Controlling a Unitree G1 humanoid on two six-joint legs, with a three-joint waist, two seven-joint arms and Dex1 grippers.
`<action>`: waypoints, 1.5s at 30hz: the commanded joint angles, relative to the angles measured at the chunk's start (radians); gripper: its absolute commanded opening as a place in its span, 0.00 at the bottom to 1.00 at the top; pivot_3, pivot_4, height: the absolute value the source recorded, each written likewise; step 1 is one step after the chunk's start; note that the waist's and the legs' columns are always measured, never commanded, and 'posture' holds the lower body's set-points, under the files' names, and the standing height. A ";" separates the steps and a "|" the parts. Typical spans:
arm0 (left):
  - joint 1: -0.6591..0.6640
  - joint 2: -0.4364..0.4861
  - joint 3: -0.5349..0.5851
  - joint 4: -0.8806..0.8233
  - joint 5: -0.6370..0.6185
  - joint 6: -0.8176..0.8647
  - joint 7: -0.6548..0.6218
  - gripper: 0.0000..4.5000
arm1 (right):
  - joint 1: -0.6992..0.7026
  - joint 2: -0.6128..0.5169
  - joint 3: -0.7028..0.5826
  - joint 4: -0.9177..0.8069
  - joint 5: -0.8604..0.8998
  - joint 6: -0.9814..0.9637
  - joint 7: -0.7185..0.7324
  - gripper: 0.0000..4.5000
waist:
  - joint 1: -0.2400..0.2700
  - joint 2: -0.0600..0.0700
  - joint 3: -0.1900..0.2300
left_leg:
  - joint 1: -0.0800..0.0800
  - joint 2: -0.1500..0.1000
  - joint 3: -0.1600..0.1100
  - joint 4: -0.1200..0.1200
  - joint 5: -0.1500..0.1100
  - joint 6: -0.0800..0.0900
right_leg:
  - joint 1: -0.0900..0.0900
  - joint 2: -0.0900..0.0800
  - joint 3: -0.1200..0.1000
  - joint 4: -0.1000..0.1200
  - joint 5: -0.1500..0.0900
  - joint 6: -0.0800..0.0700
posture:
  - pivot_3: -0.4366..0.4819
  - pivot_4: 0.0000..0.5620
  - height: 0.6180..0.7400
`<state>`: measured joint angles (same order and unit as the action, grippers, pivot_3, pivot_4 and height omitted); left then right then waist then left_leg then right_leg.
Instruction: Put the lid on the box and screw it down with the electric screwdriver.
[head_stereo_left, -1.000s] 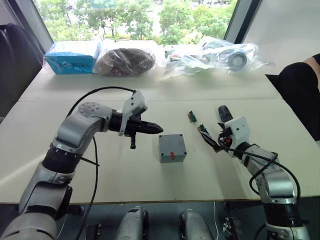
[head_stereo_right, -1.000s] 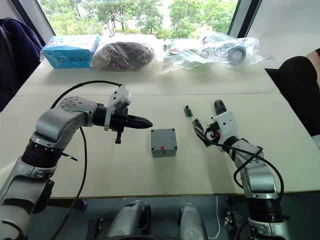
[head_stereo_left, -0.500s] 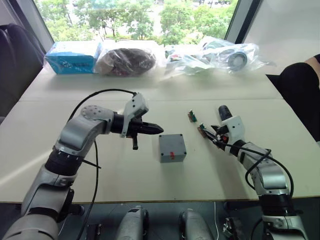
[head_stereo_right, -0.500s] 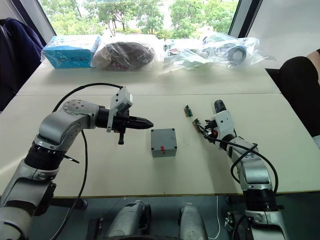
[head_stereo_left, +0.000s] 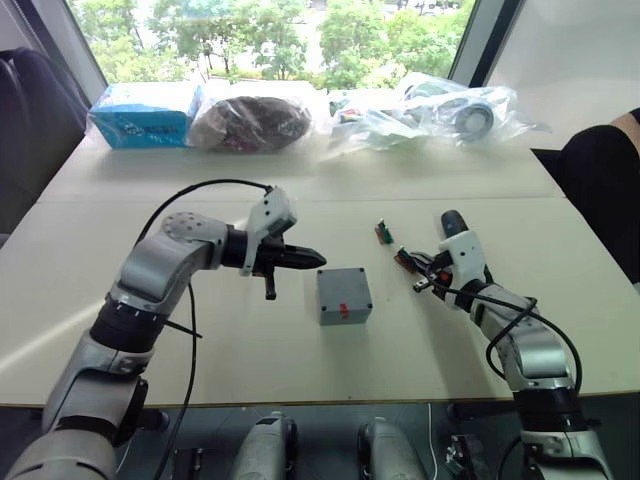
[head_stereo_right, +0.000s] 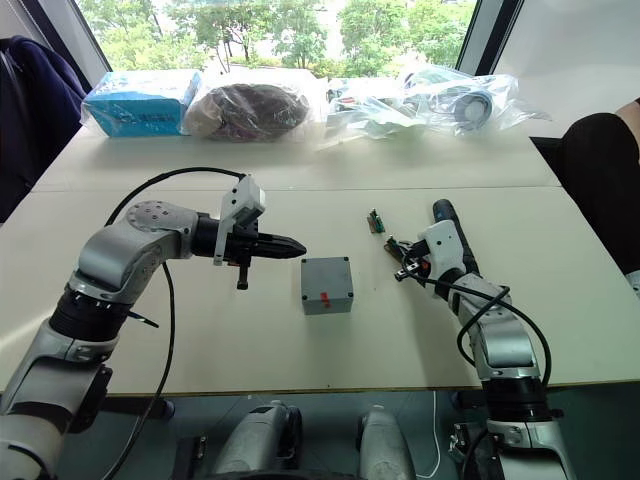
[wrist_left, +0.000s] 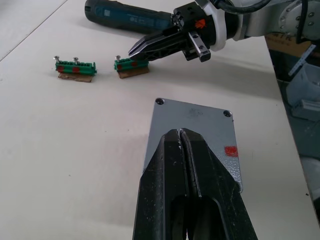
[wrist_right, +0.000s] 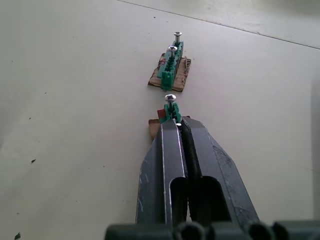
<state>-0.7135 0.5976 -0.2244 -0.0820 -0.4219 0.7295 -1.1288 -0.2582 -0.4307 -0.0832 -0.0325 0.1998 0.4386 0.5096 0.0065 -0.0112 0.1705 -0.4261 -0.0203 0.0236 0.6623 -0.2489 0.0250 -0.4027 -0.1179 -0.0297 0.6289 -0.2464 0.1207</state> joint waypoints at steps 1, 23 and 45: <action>-0.002 0.005 0.002 -0.001 0.012 -0.031 -0.007 0.00 | -0.016 0.007 -0.008 -0.028 0.014 -0.011 -0.005 0.01 | 0.000 0.000 0.000 | 0.000 0.000 0.000 0.000 0.000 0.000 | 0.000 0.000 0.000 0.000 0.000 0.000 | 0.48 0.27 1.00; 0.099 0.061 0.090 -0.061 -0.054 0.042 0.013 0.00 | 0.095 0.008 0.106 -0.503 0.123 0.099 0.027 0.01 | 0.001 0.000 0.001 | 0.000 0.001 0.000 0.000 0.000 0.000 | -0.001 0.000 0.000 0.000 -0.001 -0.001 | 0.48 0.27 1.00; 0.102 0.044 0.095 -0.110 -0.105 0.100 0.082 0.00 | 0.125 0.014 0.168 -0.413 0.045 0.038 0.011 0.01 | 0.004 0.000 0.001 | 0.000 0.001 0.000 0.001 0.000 0.000 | -0.001 0.000 0.000 0.000 -0.002 -0.004 | 0.48 0.27 1.00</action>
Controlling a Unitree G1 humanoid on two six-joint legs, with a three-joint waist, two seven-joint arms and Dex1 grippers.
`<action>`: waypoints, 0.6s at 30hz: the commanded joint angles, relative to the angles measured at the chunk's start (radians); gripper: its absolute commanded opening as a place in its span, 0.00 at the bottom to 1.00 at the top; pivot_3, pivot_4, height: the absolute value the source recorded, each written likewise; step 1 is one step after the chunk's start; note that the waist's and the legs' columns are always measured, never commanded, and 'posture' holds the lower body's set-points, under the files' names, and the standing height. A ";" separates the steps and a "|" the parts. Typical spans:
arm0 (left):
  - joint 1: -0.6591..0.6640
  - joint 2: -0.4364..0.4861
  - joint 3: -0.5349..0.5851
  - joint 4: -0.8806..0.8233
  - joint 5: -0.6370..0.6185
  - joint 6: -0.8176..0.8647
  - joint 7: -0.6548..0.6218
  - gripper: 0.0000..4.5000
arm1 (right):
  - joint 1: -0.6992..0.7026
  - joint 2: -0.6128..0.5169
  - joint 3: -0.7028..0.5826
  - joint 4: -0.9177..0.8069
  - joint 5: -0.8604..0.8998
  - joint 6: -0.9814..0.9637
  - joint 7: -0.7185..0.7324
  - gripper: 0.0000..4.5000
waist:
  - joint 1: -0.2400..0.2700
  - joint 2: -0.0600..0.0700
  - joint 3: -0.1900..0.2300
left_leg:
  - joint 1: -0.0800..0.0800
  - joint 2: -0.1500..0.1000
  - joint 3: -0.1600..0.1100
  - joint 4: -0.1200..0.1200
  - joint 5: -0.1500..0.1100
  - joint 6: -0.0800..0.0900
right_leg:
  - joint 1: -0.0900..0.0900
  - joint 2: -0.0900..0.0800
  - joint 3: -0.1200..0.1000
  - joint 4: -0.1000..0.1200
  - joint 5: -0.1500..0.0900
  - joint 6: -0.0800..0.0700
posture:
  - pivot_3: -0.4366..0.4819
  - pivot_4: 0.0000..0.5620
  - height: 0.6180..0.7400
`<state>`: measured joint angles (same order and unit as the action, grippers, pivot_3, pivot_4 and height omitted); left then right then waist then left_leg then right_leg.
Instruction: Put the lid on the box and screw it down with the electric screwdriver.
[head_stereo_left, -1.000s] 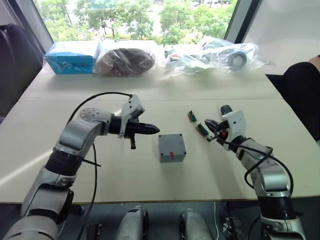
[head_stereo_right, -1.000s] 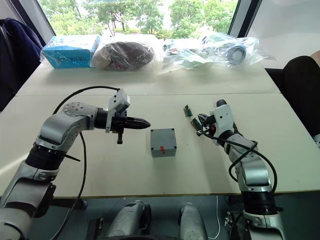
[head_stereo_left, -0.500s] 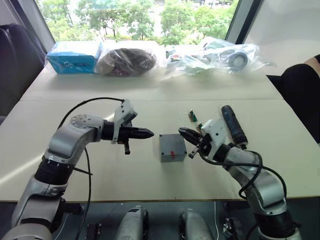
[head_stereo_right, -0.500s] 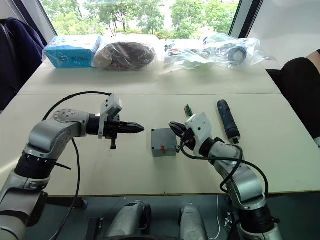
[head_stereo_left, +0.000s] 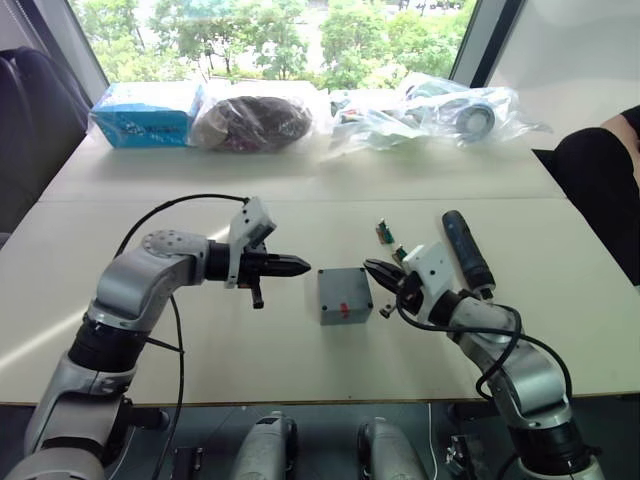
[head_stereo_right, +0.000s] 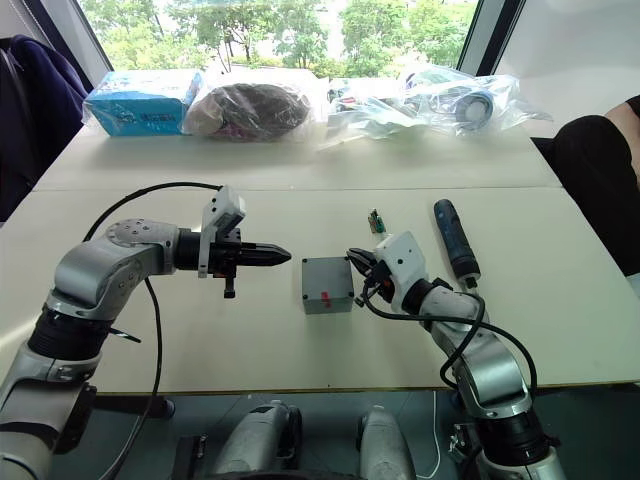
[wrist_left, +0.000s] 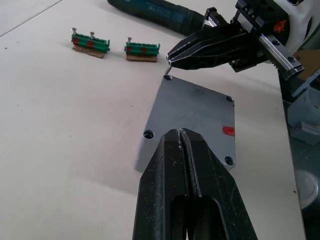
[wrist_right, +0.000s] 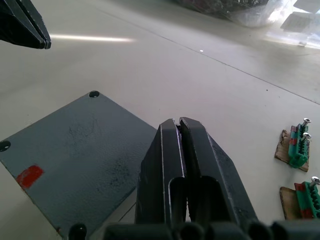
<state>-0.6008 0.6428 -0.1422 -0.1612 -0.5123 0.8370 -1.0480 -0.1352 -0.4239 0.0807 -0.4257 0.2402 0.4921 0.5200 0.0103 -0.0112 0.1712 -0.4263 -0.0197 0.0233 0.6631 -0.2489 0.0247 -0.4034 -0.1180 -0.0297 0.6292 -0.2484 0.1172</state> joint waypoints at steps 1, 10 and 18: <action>-0.009 -0.001 0.012 -0.033 -0.014 -0.008 0.002 0.00 | 0.002 0.011 0.003 -0.023 0.006 -0.018 -0.001 0.01 | 0.000 0.000 0.000 | 0.000 0.000 0.000 0.000 0.000 0.000 | 0.000 0.000 0.000 0.000 0.000 0.000 | 0.48 0.27 1.00; -0.012 -0.010 0.005 -0.034 -0.012 -0.013 0.004 0.00 | -0.012 0.030 -0.021 -0.054 0.021 -0.032 -0.021 0.01 | 0.000 0.000 0.000 | 0.000 0.000 0.000 0.000 0.000 0.000 | 0.000 0.000 0.000 0.000 0.000 0.000 | 0.48 0.27 1.00; -0.016 -0.013 0.002 -0.025 -0.006 -0.019 -0.001 0.00 | 0.003 0.034 -0.006 -0.062 0.032 -0.028 -0.014 0.01 | 0.000 0.000 0.000 | 0.000 0.000 0.000 0.000 0.000 0.000 | 0.000 0.000 0.000 0.000 0.000 0.000 | 0.48 0.27 1.00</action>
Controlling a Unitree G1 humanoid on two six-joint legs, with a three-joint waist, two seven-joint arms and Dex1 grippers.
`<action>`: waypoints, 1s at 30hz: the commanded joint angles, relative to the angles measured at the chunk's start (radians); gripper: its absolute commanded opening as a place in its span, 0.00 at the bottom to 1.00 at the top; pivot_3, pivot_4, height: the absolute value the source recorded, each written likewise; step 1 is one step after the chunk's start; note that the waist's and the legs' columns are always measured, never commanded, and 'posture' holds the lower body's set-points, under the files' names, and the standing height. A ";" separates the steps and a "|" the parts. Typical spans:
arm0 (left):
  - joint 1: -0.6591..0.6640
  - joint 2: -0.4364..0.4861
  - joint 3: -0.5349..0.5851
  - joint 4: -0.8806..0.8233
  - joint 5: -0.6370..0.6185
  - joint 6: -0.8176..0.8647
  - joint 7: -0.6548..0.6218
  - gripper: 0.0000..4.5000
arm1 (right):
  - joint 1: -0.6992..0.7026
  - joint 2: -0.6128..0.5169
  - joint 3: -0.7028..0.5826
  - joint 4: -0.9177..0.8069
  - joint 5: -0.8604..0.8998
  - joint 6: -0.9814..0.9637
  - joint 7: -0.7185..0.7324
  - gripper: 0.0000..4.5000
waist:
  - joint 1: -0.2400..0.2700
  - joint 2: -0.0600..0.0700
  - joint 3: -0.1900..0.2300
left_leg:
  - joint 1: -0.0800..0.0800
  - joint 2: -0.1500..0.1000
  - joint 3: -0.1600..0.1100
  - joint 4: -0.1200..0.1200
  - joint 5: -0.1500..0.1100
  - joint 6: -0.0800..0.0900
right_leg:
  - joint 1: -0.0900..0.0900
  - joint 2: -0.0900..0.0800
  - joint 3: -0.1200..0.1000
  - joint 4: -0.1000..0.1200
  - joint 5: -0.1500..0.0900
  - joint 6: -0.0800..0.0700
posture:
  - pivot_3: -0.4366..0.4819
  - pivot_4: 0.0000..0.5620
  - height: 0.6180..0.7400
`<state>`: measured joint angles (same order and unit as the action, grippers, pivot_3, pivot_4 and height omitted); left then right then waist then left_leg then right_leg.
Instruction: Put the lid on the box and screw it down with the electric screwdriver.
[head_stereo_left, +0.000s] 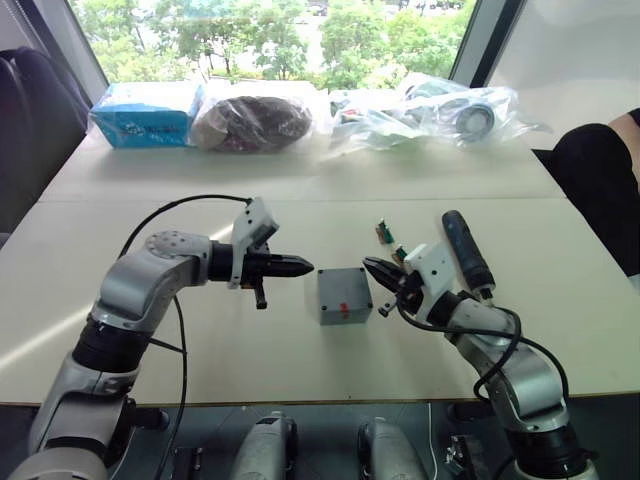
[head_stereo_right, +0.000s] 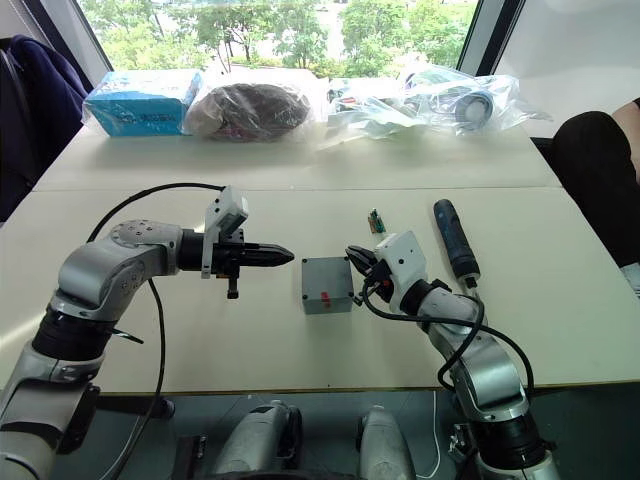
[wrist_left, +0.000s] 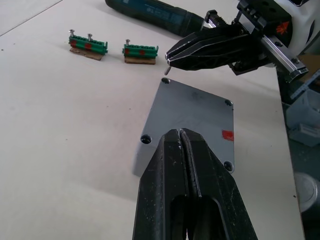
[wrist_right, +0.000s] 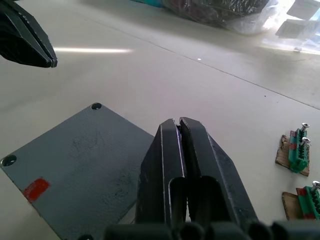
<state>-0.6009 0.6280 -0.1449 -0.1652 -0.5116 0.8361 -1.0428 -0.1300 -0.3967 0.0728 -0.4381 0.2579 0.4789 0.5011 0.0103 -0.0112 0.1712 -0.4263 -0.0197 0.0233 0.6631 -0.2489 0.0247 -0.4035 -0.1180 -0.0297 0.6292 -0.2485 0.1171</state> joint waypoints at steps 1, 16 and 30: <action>-0.015 0.002 0.005 -0.021 -0.007 -0.018 -0.006 0.00 | 0.001 0.007 0.004 -0.048 0.014 -0.015 0.005 0.01 | 0.000 0.000 0.000 | 0.000 0.000 0.000 0.000 0.000 0.000 | 0.000 0.000 0.000 0.000 0.000 0.000 | 0.48 0.27 1.00; -0.006 0.002 0.014 -0.030 -0.007 -0.016 0.007 0.00 | -0.011 0.010 0.020 0.030 -0.013 -0.041 0.011 0.01 | 0.000 0.000 0.000 | 0.000 0.000 0.000 0.000 0.000 0.000 | 0.000 0.000 0.000 0.000 0.000 0.000 | 0.48 0.27 1.00; -0.013 -0.023 0.021 -0.023 -0.022 -0.017 0.011 0.00 | -0.022 -0.034 -0.038 -0.004 0.016 -0.002 0.026 0.62 | 0.001 0.000 0.000 | 0.000 0.000 0.000 0.000 0.000 0.000 | 0.000 0.000 0.000 0.000 0.000 0.000 | 0.48 0.27 1.00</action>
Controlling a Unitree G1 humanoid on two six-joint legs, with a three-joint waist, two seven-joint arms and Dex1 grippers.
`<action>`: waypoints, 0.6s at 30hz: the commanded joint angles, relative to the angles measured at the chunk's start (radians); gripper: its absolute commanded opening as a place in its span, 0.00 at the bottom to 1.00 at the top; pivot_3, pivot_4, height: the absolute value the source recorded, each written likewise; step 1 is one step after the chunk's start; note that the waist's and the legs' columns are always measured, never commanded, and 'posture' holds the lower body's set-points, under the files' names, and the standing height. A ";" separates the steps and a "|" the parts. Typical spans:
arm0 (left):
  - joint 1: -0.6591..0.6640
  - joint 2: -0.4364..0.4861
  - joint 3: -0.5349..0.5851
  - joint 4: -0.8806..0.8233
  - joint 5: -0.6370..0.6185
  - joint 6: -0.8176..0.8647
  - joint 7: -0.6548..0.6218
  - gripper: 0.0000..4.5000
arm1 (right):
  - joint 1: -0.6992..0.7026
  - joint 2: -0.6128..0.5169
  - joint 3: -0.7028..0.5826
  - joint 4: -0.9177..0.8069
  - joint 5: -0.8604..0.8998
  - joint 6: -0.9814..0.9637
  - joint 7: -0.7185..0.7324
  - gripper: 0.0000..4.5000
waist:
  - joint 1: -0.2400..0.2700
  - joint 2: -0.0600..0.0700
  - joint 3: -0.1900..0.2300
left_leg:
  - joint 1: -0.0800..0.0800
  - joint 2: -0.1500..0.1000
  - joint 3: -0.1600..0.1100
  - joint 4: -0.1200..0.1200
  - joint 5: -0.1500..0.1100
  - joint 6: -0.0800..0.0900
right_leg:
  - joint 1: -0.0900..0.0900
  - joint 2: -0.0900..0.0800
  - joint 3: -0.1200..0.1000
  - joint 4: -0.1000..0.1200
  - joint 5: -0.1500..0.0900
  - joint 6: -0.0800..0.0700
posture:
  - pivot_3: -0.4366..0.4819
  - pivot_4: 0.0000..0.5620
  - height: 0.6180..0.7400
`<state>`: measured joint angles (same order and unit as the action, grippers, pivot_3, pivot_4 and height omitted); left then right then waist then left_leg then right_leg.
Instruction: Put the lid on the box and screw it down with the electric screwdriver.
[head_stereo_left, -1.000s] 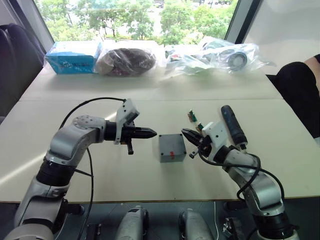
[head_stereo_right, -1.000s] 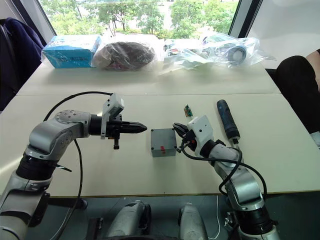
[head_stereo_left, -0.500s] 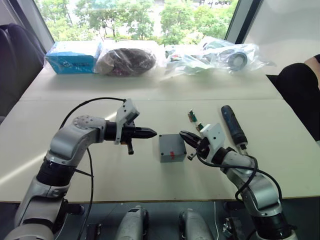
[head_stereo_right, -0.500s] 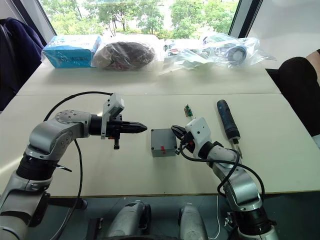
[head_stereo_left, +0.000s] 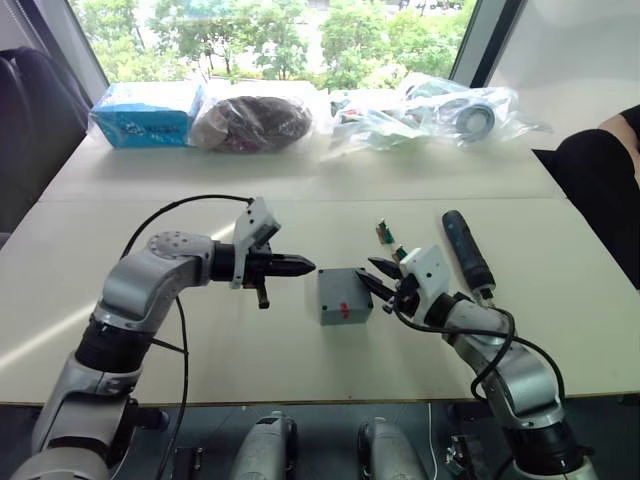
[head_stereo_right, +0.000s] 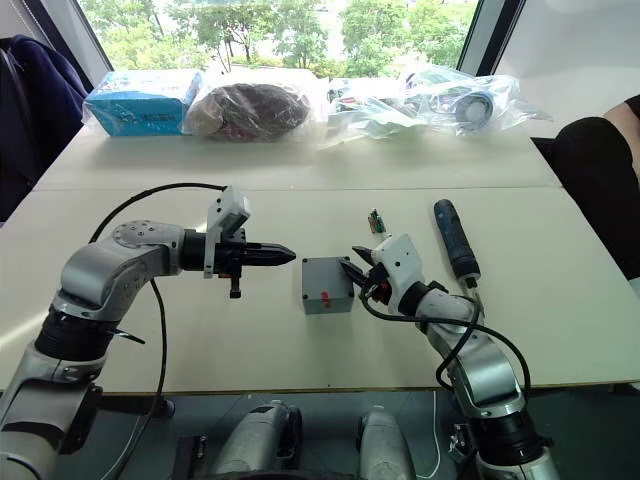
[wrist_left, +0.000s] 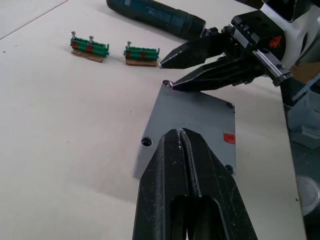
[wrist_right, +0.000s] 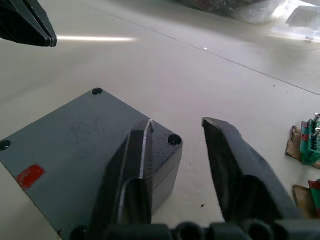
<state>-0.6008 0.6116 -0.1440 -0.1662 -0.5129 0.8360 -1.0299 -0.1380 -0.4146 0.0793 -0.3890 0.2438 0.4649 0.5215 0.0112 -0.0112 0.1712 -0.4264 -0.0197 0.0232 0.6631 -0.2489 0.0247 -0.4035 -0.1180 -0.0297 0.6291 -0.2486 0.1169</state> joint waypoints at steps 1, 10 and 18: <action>-0.012 -0.010 0.021 -0.022 -0.021 -0.020 -0.002 0.00 | -0.014 -0.023 -0.060 -0.067 0.040 0.029 0.006 0.72 | 0.000 0.000 0.000 | 0.000 0.000 0.000 0.000 0.000 0.000 | 0.000 0.000 0.000 0.000 0.000 0.000 | 0.48 0.27 1.00; -0.077 -0.025 0.015 -0.050 -0.074 -0.030 -0.069 0.00 | -0.250 -0.157 -0.399 -0.110 0.359 0.497 -0.071 0.95 | 0.000 0.001 0.003 | 0.000 0.000 0.000 0.000 0.000 0.000 | 0.000 -0.001 0.000 -0.001 0.000 0.000 | 0.48 0.27 1.00; -0.130 -0.002 -0.069 -0.048 -0.016 -0.137 -0.165 0.00 | -0.614 -0.574 -0.190 0.318 0.340 0.958 0.048 0.98 | -0.001 0.005 0.006 | -0.002 0.000 0.002 -0.002 0.000 0.000 | -0.003 -0.003 0.001 -0.004 0.000 -0.002 | 0.48 0.27 1.00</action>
<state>-0.7115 0.6062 -0.2109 -0.1981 -0.5454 0.7369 -1.1812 -0.7014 -0.9342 -0.1880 -0.1505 0.5941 1.3777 0.5045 0.0098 -0.0061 0.1769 -0.4288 -0.0197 0.0256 0.6607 -0.2490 0.0248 -0.4061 -0.1205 -0.0290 0.6249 -0.2486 0.1150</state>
